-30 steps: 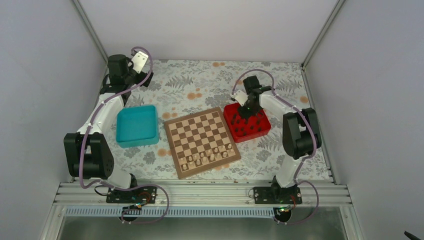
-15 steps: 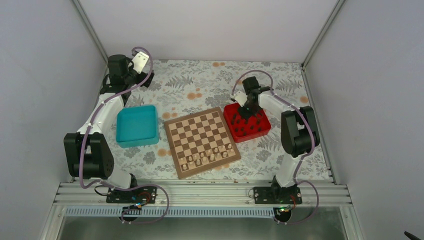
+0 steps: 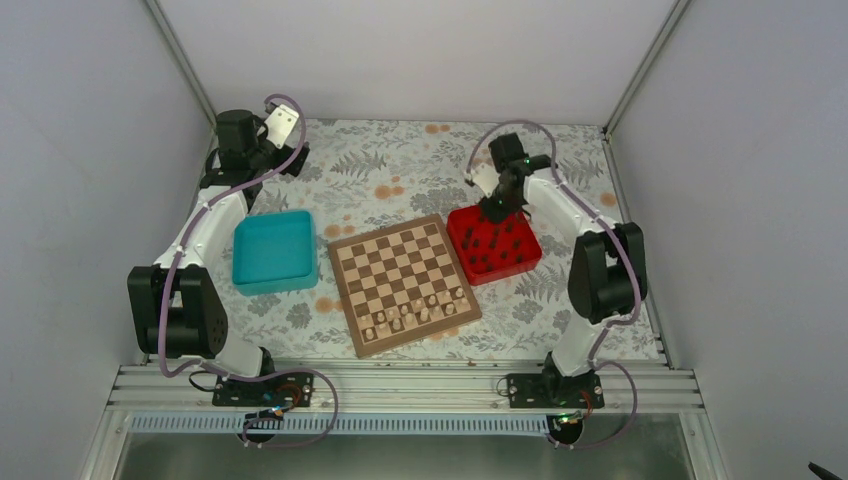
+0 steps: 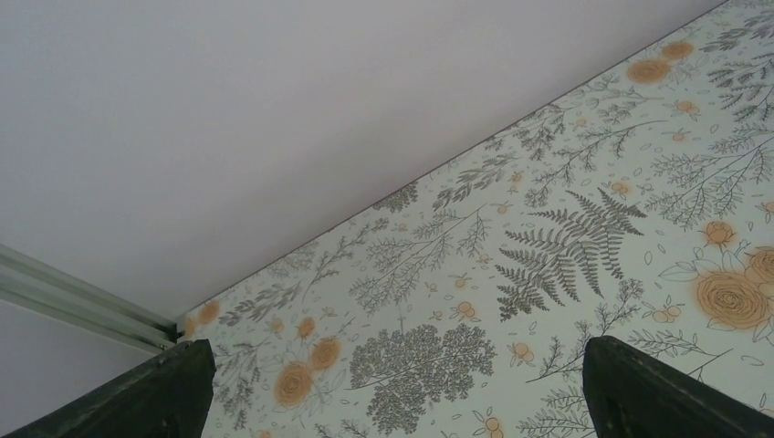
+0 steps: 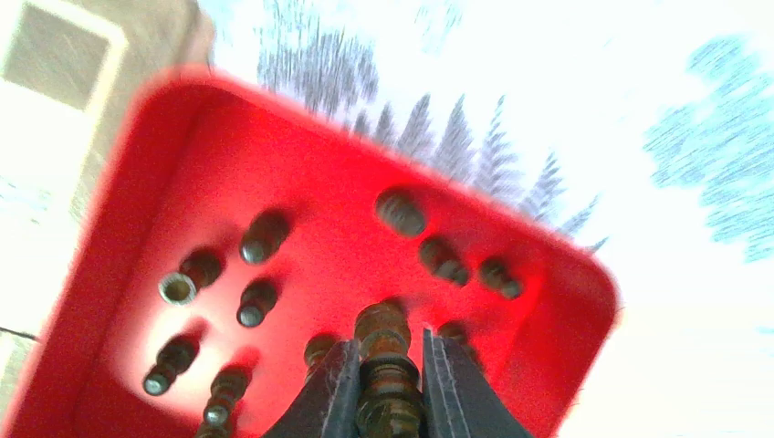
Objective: Set up the chess pieces on the board
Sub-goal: Pick up the chess piece from the storage box, then place the chess piece on the chessboard.
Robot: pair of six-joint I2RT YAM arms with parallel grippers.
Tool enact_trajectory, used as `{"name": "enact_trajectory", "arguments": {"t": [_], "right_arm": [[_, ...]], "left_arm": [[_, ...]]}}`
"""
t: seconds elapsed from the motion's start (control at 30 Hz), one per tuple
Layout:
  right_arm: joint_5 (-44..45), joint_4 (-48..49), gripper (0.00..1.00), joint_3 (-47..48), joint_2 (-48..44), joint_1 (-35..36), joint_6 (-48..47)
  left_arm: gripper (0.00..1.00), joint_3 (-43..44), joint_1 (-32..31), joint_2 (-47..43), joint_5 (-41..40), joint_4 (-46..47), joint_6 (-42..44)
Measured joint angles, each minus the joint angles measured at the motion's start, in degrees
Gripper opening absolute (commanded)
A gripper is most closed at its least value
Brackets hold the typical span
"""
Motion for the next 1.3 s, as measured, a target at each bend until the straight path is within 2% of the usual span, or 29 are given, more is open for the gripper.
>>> {"name": "enact_trajectory", "arguments": {"t": [0.27, 0.5, 0.73, 1.03, 1.3], "right_arm": [[0.7, -8.9, 0.10, 21.7, 0.1, 7.5, -0.9], [-0.6, -13.0, 0.10, 36.2, 9.5, 14.7, -1.8], [-1.7, -14.6, 0.10, 39.9, 18.7, 19.9, -2.5], [-5.5, -14.4, 0.11, 40.7, 23.4, 21.6, -2.9], [-5.3, -14.9, 0.12, 41.4, 28.1, 24.3, -3.1]], "left_arm": [[1.00, 0.0, 0.0, 0.0, 0.4, -0.2, 0.0], [1.00, 0.0, 0.0, 0.0, 0.4, -0.3, 0.1], [1.00, 0.0, 0.0, 0.0, 0.3, -0.4, 0.2], [1.00, 0.0, 0.0, 0.0, 0.3, -0.4, 0.2], [1.00, 0.0, 0.0, -0.1, 0.3, -0.3, 0.2]]}}
